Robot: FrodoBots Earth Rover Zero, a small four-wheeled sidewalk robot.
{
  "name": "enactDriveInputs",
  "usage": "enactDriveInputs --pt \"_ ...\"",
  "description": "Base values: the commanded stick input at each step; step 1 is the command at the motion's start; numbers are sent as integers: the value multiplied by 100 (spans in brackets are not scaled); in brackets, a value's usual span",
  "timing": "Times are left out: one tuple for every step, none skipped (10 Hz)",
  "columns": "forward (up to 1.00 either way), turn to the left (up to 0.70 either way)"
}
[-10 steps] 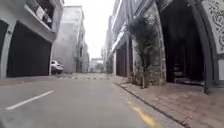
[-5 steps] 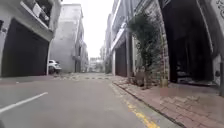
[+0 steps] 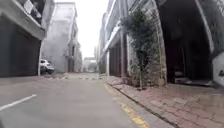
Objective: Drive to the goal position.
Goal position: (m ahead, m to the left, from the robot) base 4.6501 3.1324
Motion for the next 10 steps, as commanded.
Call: enactDriveInputs --pt "46 -46" --pt "46 -46" --pt "46 -46" --pt "46 -46" --pt "46 -46" --pt "46 -46" --pt "46 -46" --pt "46 -46" --pt "46 -46" --pt "46 -46"
